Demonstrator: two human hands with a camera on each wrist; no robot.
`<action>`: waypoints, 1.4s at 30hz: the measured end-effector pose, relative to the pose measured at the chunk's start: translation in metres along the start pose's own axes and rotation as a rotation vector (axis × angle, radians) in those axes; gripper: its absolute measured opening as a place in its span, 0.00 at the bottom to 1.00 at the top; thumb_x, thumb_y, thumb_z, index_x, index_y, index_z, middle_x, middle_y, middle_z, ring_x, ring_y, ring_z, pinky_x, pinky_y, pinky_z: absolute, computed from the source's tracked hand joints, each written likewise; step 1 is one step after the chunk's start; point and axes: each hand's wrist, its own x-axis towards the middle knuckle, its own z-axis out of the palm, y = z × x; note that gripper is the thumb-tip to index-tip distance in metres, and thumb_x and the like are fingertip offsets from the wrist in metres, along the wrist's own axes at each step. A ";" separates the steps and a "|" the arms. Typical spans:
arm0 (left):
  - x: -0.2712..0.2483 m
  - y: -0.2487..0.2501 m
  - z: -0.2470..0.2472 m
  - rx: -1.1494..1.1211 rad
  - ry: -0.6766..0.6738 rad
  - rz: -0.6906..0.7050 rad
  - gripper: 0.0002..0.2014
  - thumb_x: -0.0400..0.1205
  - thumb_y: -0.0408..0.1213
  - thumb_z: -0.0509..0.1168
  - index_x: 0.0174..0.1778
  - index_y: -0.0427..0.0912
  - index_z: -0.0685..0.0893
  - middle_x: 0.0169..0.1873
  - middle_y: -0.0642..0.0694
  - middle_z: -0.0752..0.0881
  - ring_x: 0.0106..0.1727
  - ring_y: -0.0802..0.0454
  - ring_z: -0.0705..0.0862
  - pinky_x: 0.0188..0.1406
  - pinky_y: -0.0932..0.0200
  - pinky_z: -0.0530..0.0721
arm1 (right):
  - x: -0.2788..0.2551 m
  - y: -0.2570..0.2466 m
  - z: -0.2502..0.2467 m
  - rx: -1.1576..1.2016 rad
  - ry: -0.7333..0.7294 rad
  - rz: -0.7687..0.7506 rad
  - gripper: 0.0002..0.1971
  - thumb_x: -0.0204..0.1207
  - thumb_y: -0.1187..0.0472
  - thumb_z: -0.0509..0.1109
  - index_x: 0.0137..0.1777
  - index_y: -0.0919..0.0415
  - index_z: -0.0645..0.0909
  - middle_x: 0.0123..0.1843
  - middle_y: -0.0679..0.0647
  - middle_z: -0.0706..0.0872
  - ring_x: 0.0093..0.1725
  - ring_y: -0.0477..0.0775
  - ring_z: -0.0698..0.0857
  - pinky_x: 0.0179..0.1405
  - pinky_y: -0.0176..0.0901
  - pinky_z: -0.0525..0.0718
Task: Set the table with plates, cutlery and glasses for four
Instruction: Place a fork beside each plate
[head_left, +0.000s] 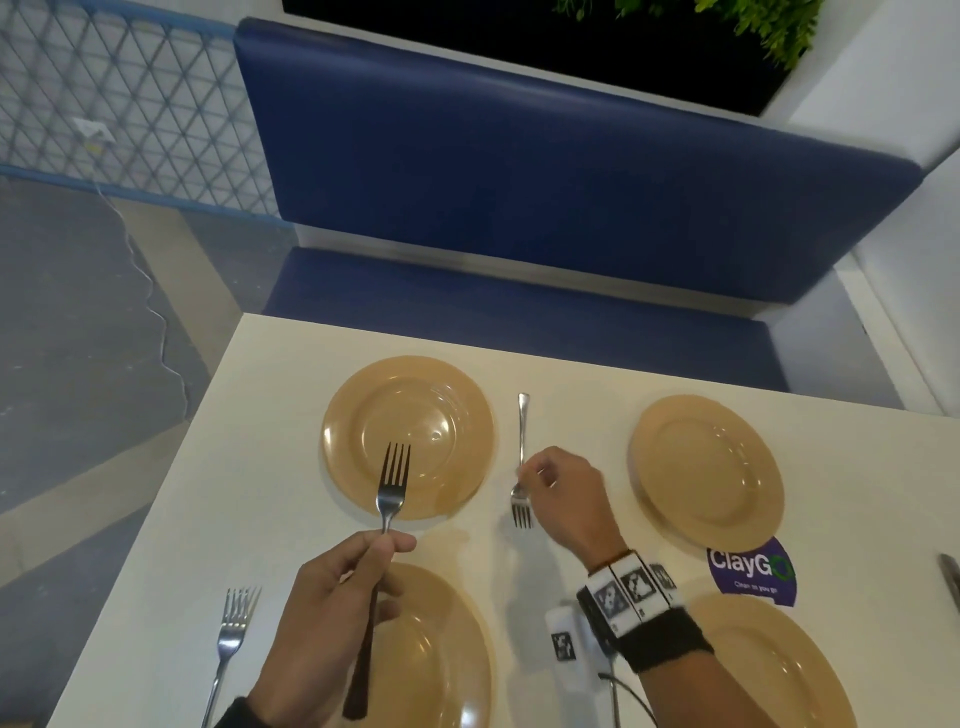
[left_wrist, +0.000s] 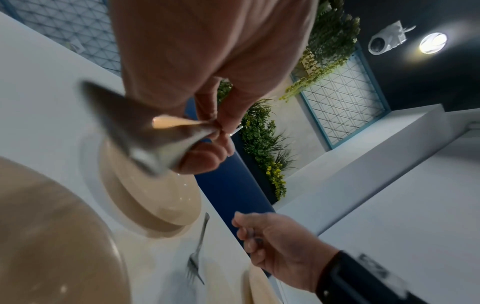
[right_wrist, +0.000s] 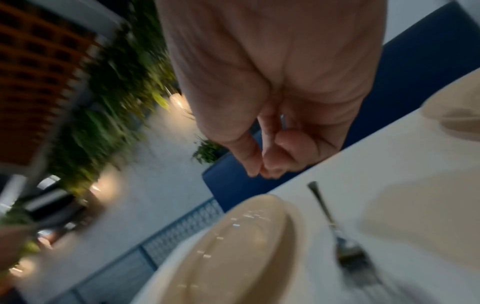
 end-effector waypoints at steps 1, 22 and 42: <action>-0.001 0.003 0.005 0.010 -0.006 0.024 0.13 0.85 0.38 0.66 0.41 0.51 0.95 0.30 0.44 0.85 0.40 0.47 0.84 0.45 0.52 0.86 | -0.016 -0.007 -0.003 0.010 -0.094 -0.044 0.07 0.81 0.55 0.71 0.43 0.56 0.86 0.35 0.41 0.86 0.34 0.36 0.84 0.34 0.20 0.75; -0.035 0.006 0.056 0.251 -0.472 -0.044 0.01 0.75 0.28 0.78 0.41 0.35 0.94 0.31 0.30 0.90 0.29 0.45 0.84 0.31 0.56 0.82 | -0.120 0.031 -0.127 -0.058 -0.339 -0.105 0.14 0.70 0.43 0.78 0.38 0.55 0.92 0.36 0.46 0.92 0.39 0.47 0.87 0.43 0.41 0.81; -0.077 -0.024 0.163 0.336 -0.446 0.022 0.07 0.79 0.32 0.73 0.35 0.39 0.87 0.29 0.39 0.91 0.26 0.47 0.87 0.27 0.63 0.79 | -0.119 0.101 -0.142 0.354 0.152 0.194 0.13 0.83 0.58 0.69 0.37 0.62 0.85 0.26 0.54 0.85 0.24 0.48 0.78 0.25 0.37 0.78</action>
